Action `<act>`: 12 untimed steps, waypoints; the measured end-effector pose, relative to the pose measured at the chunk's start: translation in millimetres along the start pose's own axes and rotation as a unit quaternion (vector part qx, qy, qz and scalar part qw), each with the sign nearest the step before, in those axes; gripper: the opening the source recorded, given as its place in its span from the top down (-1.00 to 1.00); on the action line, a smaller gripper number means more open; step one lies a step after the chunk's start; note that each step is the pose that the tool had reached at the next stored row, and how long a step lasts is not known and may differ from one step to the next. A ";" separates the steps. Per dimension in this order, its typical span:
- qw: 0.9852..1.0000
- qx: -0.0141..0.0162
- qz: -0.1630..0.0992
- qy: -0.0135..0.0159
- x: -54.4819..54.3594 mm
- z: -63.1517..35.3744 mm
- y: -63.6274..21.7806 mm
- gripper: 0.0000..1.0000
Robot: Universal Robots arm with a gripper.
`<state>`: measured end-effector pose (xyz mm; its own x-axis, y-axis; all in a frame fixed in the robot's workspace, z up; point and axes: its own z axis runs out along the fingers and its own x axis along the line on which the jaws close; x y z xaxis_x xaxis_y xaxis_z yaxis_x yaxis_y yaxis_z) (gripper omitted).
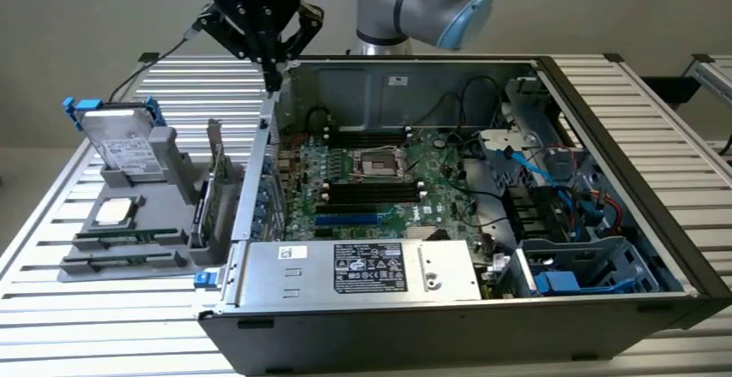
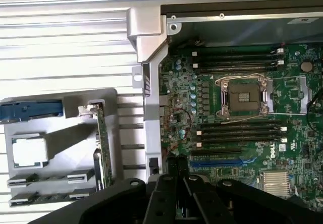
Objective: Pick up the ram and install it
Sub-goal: 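Reach for the ram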
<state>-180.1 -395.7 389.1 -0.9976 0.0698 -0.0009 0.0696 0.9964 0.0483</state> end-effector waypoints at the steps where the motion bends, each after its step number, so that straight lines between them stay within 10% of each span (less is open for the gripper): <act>1: 1.000 0.000 0.000 0.000 4.5 0.6 -0.3 0.80; 12: 1.000 0.000 0.000 0.000 54.1 6.3 -4.1 0.80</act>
<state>-234.4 -395.7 382.5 -0.9976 0.0697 -0.0010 0.0696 0.9964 0.0485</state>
